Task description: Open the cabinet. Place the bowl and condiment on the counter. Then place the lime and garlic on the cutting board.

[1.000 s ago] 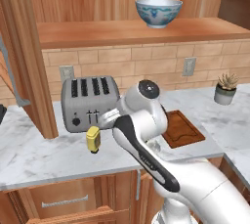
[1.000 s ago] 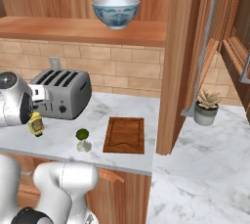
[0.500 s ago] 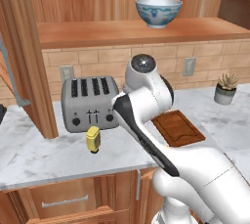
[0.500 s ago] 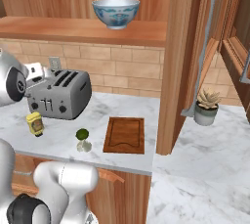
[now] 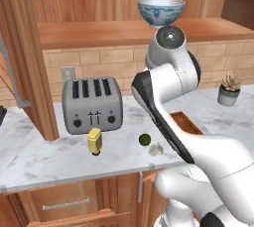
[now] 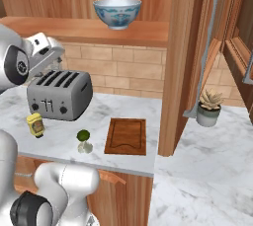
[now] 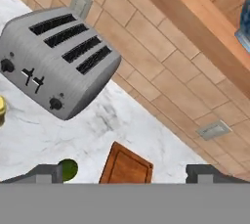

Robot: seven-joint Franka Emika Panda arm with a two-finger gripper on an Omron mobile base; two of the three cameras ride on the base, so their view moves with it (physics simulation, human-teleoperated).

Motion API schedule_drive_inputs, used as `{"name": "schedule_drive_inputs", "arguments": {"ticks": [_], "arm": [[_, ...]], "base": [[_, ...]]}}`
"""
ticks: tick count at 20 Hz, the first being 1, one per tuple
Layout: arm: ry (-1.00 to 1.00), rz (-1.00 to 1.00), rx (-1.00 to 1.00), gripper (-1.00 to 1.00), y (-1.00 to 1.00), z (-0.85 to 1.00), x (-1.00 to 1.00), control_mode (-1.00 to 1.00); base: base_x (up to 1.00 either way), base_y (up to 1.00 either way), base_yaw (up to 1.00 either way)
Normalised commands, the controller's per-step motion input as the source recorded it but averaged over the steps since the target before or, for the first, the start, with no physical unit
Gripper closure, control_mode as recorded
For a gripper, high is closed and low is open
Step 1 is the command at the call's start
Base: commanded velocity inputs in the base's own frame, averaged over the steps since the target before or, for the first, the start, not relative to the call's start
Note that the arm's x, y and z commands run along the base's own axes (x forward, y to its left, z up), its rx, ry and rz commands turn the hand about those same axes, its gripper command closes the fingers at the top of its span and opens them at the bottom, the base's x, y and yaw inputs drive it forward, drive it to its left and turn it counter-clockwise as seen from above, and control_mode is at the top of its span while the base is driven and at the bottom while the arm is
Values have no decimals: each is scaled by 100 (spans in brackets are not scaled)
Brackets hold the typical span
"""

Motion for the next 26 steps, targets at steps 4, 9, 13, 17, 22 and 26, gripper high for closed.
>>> {"name": "schedule_drive_inputs", "arguments": {"ticks": [4,9,13,17,22,26], "arm": [[-25,15,-6,-100,-35,96,0,-100],[-15,6,-4,-100,-6,59,0,-100],[-15,1,-2,-100,-3,36,9,-100],[-8,0,-2,-100,-15,34,61,-100],[2,-1,0,-100,-30,28,78,-100],[8,-7,-4,-100,-19,37,55,-100]], "base": [[0,0,0],[0,0,0],[0,0,0],[0,0,0],[0,0,0],[0,0,0]]}}
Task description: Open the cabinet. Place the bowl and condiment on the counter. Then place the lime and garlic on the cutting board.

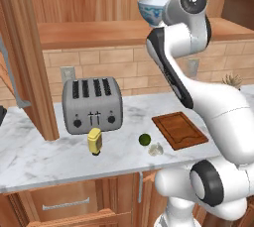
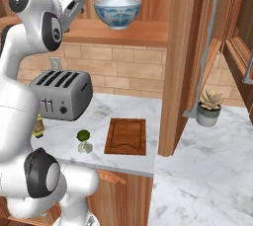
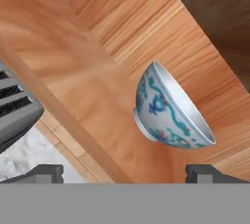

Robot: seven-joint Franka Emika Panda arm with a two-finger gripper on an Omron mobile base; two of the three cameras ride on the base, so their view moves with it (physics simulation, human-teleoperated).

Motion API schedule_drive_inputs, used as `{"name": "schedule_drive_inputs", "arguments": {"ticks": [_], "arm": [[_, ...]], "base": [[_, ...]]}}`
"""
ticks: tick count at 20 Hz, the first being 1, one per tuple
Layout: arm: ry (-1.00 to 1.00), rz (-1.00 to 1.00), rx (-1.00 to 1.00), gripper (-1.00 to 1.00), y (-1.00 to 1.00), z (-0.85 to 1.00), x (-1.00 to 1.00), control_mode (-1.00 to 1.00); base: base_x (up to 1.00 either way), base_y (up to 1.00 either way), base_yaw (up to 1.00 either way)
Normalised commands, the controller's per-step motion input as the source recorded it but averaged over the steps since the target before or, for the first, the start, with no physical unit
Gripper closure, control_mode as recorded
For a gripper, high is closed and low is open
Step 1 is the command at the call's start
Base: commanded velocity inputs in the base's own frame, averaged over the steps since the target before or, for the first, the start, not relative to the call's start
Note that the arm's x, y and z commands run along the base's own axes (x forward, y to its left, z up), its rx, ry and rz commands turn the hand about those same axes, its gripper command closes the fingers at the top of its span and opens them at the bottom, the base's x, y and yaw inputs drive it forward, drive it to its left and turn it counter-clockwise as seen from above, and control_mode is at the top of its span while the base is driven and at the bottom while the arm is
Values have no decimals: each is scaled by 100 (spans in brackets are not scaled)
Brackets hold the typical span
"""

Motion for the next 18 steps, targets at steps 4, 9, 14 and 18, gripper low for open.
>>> {"name": "schedule_drive_inputs", "arguments": {"ticks": [4,9,14,18], "arm": [[5,-5,-7,-100,-8,29,65,-100],[0,-2,-7,-100,-18,1,48,-100],[0,0,-4,-100,-21,-2,45,-100],[0,0,-5,-100,-13,-20,46,-100]], "base": [[0,0,0],[0,0,0],[0,0,0],[0,0,0]]}}
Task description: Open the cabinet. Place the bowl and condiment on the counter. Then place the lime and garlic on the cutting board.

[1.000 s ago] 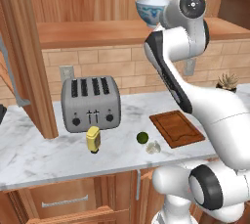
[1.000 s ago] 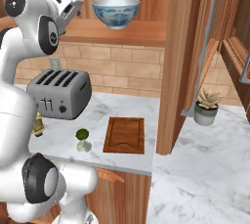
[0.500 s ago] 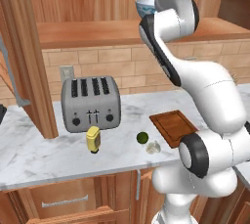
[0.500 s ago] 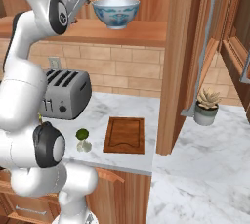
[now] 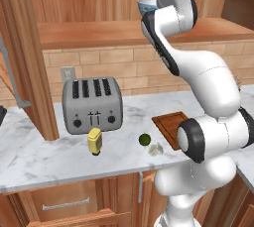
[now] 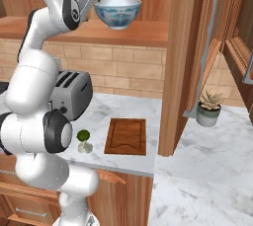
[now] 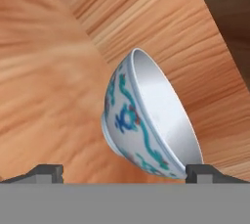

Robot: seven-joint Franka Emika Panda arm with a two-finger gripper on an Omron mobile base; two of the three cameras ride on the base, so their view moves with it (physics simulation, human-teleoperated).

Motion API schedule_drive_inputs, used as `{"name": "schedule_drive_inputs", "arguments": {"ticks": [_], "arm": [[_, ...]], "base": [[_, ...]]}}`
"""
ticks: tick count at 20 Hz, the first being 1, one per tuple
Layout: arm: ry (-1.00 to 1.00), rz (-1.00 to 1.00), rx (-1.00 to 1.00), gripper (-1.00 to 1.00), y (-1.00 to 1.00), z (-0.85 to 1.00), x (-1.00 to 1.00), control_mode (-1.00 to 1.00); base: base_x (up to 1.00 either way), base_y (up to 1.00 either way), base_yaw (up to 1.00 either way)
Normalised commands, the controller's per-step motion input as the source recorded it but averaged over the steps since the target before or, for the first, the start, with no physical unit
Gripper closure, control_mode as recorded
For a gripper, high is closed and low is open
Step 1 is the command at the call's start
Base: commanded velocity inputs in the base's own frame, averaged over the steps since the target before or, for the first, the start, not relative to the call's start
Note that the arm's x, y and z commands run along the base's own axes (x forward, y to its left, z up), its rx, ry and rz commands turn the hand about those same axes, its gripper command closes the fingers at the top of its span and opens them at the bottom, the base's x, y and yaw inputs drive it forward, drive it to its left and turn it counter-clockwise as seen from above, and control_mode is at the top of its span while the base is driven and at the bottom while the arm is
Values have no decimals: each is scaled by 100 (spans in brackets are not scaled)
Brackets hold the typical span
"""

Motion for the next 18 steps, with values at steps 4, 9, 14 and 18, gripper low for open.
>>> {"name": "schedule_drive_inputs", "arguments": {"ticks": [4,9,14,18], "arm": [[0,0,-4,-100,-12,-23,36,-100],[0,0,-2,-100,-15,-12,31,-100],[0,0,-3,-100,-9,-4,35,-100],[0,0,-2,-100,-10,-5,33,-100]], "base": [[0,0,0],[0,0,0],[0,0,0],[0,0,0]]}}
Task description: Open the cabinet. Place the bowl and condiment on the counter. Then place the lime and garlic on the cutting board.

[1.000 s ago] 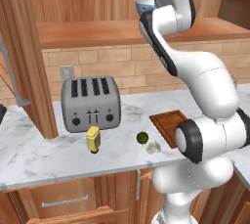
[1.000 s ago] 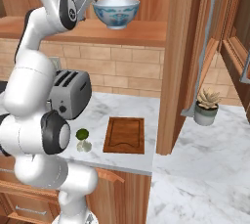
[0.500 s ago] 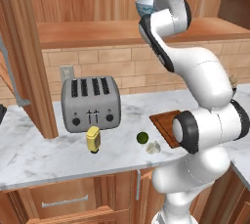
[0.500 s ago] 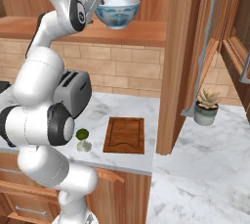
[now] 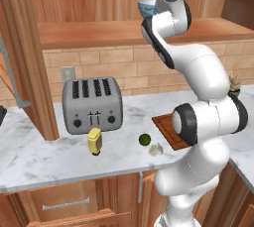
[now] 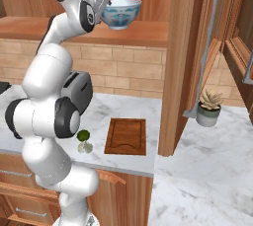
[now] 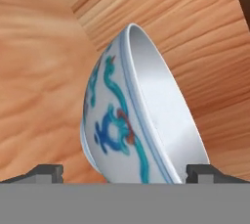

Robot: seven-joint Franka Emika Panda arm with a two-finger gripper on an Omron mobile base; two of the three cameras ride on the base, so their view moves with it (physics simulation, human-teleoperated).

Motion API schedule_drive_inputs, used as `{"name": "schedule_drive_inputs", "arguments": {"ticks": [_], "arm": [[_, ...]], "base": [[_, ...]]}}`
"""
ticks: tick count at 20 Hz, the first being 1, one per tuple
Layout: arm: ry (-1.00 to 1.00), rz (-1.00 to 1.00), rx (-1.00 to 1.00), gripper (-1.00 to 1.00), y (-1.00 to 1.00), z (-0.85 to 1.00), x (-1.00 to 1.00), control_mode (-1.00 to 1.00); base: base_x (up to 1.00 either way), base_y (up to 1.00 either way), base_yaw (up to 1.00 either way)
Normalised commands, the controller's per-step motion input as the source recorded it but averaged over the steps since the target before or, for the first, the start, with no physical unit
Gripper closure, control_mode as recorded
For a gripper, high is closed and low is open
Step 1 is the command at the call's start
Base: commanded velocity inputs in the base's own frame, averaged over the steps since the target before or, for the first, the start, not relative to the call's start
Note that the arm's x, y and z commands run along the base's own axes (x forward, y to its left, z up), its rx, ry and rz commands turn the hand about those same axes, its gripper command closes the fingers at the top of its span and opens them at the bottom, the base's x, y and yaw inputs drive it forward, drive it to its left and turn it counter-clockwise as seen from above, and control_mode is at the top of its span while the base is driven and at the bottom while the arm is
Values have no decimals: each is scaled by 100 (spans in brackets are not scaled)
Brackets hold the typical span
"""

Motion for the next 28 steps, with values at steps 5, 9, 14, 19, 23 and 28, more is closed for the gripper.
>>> {"name": "schedule_drive_inputs", "arguments": {"ticks": [5,9,14,19,23,28], "arm": [[0,0,-1,-100,-7,0,18,-100],[0,0,0,-100,-6,0,20,-100],[0,-1,0,-100,-9,0,36,-100],[0,-1,0,100,-11,0,11,-100],[0,-3,0,100,-2,0,-21,-100],[-1,-3,0,100,3,0,-73,-100]], "base": [[0,0,0],[0,0,0],[0,0,0],[0,0,0],[0,0,0],[0,0,0]]}}
